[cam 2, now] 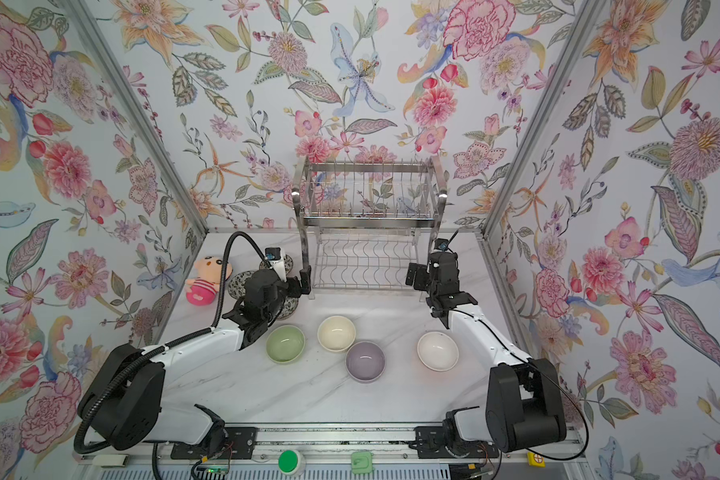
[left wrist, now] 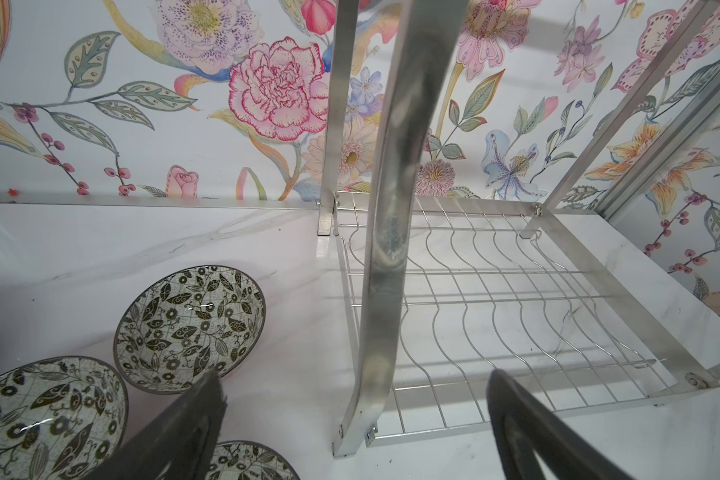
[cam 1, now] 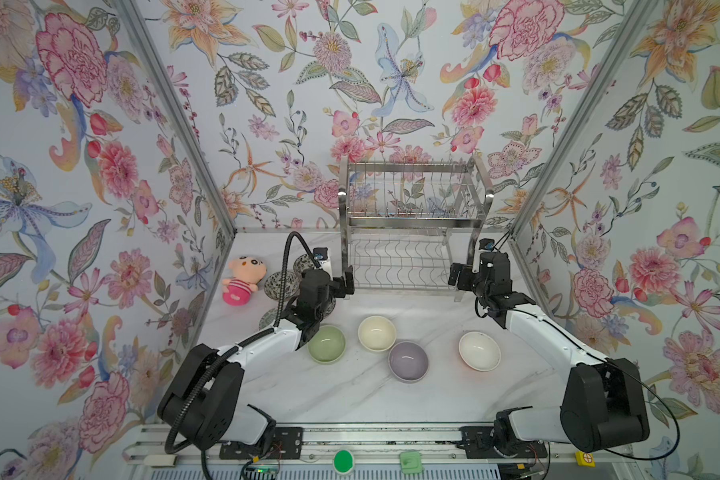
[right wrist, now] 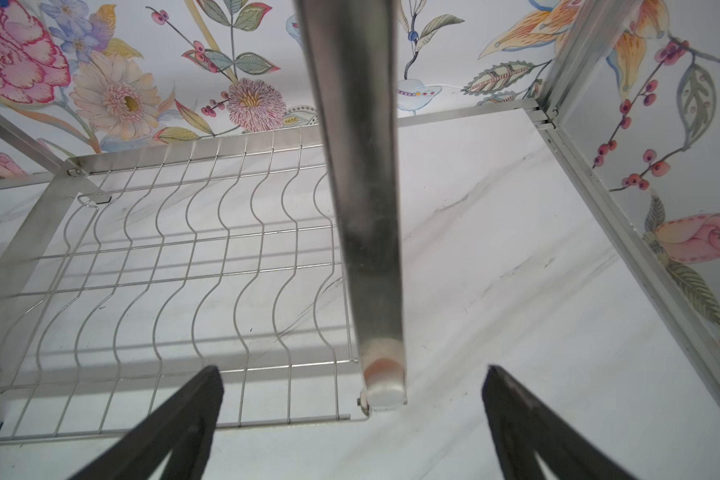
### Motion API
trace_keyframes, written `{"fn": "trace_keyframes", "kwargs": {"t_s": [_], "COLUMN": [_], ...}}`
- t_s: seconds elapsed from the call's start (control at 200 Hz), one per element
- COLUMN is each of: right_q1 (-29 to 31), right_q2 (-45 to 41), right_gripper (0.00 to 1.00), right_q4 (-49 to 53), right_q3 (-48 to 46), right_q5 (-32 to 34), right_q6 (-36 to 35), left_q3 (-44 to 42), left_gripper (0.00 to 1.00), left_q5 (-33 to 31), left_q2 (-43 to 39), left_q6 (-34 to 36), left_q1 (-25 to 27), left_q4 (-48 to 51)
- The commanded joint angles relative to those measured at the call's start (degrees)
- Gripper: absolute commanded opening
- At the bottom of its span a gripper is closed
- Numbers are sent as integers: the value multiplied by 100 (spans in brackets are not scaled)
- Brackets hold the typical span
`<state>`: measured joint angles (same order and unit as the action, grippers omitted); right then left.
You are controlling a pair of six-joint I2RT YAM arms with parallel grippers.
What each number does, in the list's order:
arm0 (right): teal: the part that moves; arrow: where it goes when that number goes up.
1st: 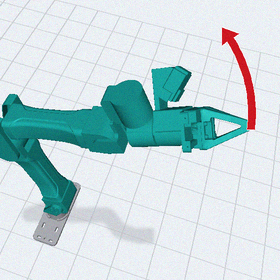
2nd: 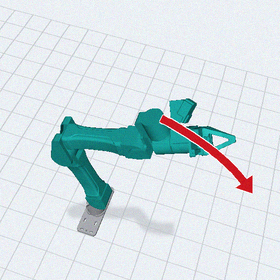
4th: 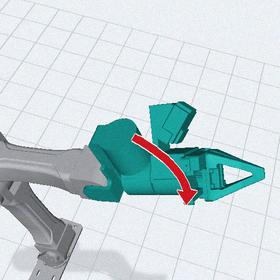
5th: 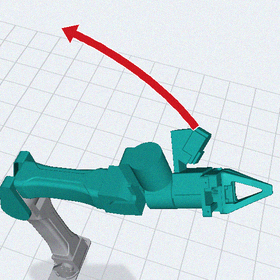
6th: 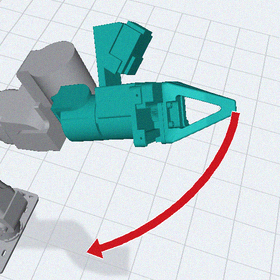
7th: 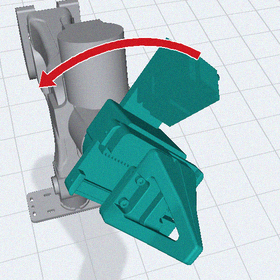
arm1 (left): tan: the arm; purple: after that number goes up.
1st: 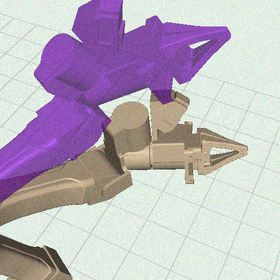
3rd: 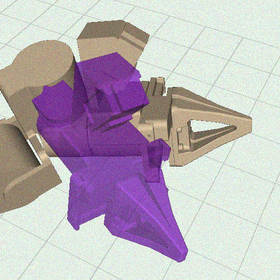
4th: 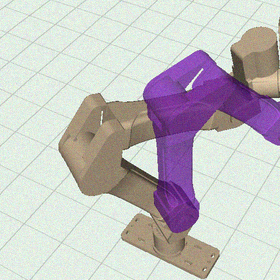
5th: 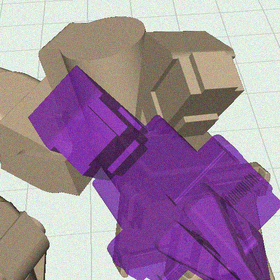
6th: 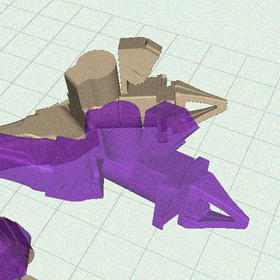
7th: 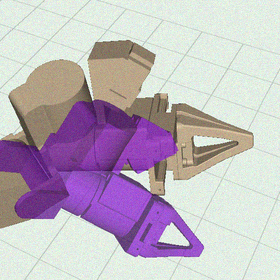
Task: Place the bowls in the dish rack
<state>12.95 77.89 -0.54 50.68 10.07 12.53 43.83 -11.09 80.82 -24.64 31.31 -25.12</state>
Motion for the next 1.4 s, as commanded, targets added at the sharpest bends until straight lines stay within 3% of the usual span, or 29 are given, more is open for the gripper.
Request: {"fn": "trace_keyframes", "kwargs": {"t_s": [0.0,0.26,0.425,0.576,0.856,1.056,1.396], "right_q1": [214,922,1474,2041,2872,3095,3204], "right_q2": [-254,-317,-62,268,949,1226,1812], "right_gripper": [99,99,99,100,87,77,55], "right_q4": [350,564,413,342,360,340,473], "right_q3": [-187,-358,-292,-202,12,139,416], "right_q5": [242,105,-461,-680,-712,-791,-457], "right_q6": [96,167,54,-1,72,115,171], "left_q3": [-142,20,-190,-390,-484,-762,-1005], "left_gripper": [99,99,99,99,99,99,99], "left_q5": [-446,-1894,-1576,-1872,-1290,-728,-480], "left_q2": [-294,-347,-410,-677,-812,-986,-1182], "left_q6": [423,1405,1260,848,361,76,-108], "left_q1": [212,1129,1157,1145,1108,1016,991], "left_q4": [495,1152,1154,1298,1616,1375,1165]}}
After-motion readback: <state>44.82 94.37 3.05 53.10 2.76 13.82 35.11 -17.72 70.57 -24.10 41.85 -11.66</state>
